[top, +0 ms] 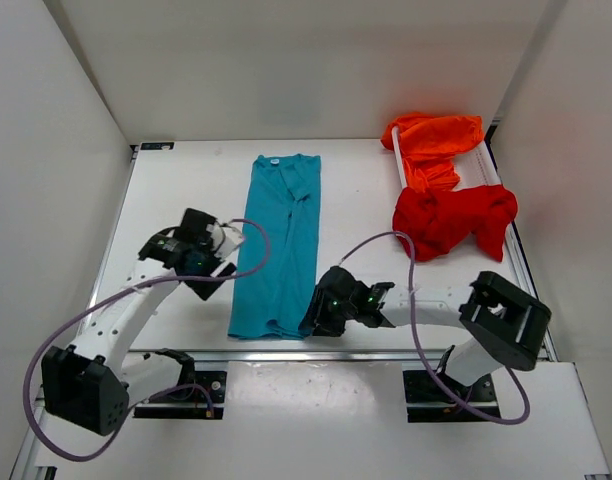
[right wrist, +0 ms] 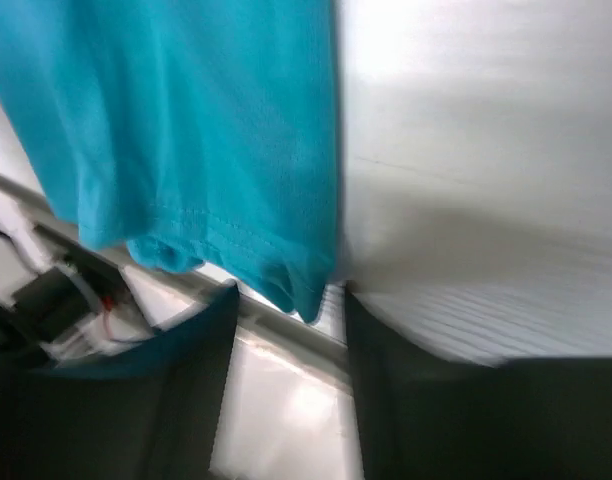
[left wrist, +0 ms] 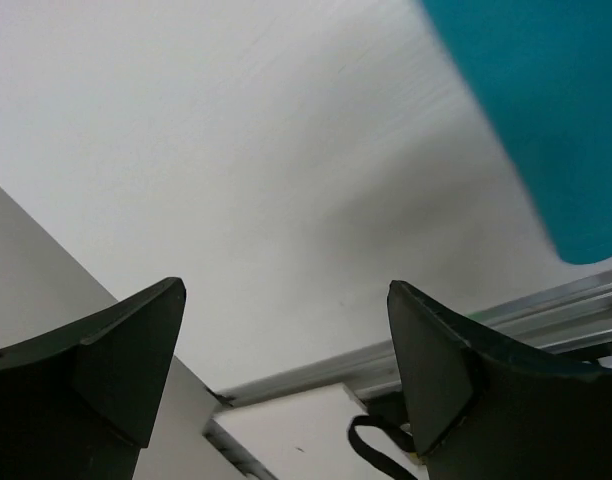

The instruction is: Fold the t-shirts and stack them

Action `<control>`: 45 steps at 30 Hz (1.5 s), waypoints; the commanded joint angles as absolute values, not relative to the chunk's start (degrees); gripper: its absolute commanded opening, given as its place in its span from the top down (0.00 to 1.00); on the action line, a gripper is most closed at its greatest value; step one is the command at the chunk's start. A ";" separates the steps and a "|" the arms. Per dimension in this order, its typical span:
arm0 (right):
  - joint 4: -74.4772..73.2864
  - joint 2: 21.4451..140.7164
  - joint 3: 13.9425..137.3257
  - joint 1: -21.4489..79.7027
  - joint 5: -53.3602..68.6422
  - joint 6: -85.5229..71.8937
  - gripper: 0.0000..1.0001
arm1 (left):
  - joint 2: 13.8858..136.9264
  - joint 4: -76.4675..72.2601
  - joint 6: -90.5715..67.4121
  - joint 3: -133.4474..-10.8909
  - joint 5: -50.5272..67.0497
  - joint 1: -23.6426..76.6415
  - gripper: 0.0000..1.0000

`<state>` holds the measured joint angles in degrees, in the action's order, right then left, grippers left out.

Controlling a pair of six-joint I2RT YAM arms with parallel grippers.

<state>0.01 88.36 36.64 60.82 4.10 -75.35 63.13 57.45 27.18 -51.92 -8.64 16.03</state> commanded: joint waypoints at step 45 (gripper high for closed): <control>-17.93 75.58 37.79 49.48 11.08 -34.10 0.43 | 36.23 47.35 90.71 -23.84 20.81 32.80 0.16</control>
<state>-17.28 75.16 35.09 48.84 9.85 -35.64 40.23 48.66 70.02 -27.11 20.27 34.11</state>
